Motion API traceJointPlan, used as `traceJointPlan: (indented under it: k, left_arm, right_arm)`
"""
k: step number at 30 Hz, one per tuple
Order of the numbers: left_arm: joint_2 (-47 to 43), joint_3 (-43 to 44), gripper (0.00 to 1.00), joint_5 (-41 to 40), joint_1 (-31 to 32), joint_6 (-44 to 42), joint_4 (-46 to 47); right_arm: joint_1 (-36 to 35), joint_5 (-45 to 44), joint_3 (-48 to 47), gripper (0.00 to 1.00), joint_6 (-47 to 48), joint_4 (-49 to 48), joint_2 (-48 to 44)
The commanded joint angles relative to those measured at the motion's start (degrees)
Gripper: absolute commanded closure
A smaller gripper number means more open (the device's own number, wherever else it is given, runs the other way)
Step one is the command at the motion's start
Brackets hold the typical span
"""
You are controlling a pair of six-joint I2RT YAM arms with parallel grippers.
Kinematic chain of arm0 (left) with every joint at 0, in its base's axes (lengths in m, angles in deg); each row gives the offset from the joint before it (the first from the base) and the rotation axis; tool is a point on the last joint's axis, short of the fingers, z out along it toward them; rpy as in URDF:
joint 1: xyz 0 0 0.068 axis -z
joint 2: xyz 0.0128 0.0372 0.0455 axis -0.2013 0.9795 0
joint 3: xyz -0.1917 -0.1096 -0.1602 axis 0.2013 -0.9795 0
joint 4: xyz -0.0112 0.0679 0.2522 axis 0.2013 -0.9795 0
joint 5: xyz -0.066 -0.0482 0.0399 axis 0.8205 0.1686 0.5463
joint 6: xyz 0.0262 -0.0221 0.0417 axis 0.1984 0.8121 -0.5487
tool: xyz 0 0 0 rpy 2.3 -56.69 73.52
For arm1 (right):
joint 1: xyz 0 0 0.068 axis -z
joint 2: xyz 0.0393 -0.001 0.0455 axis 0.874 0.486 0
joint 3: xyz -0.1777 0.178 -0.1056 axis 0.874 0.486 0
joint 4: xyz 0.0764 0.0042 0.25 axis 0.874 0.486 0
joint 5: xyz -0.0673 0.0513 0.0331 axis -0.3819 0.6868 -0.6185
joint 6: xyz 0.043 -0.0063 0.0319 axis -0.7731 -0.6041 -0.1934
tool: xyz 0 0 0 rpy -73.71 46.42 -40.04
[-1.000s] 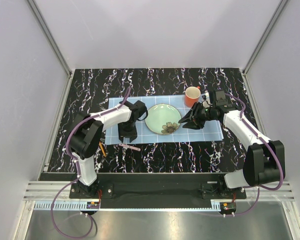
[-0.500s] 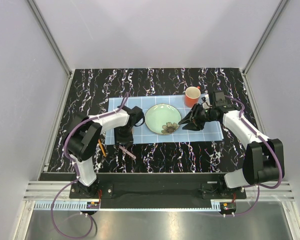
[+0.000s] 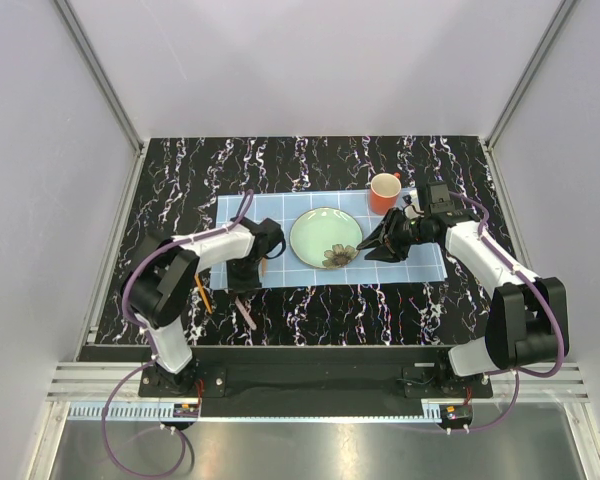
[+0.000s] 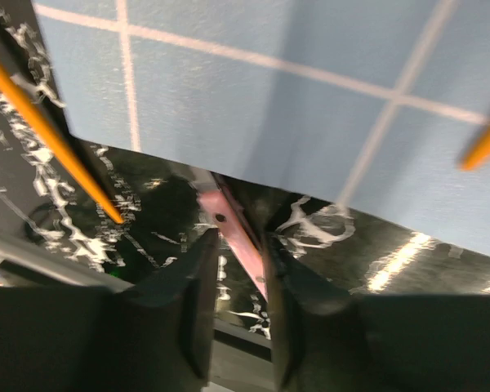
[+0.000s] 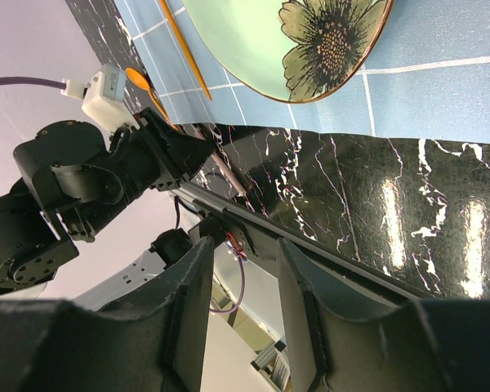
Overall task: Set the dinner table for one person
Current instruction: Pick up the knife at the corner of the board.
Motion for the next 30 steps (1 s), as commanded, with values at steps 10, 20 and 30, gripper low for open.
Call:
traceJointPlan:
  k: [10,20,30]
  left_arm:
    - [-1.5,-3.4,0.56,0.1,0.1,1.4,3.3]
    - [-1.3,-5.6,0.60,0.4,0.1,1.9,4.8]
    - [-1.8,-10.7,0.78,2.1,0.1,3.4,9.3]
  right_arm:
    - [0.4,0.8,-0.8,0.56,0.6,-0.5,-2.2]
    - [0.4,0.5,-0.9,0.56,0.6,-0.1,-2.1]
    - [0.4,1.1,-1.9,0.56,1.9,2.1,-2.2]
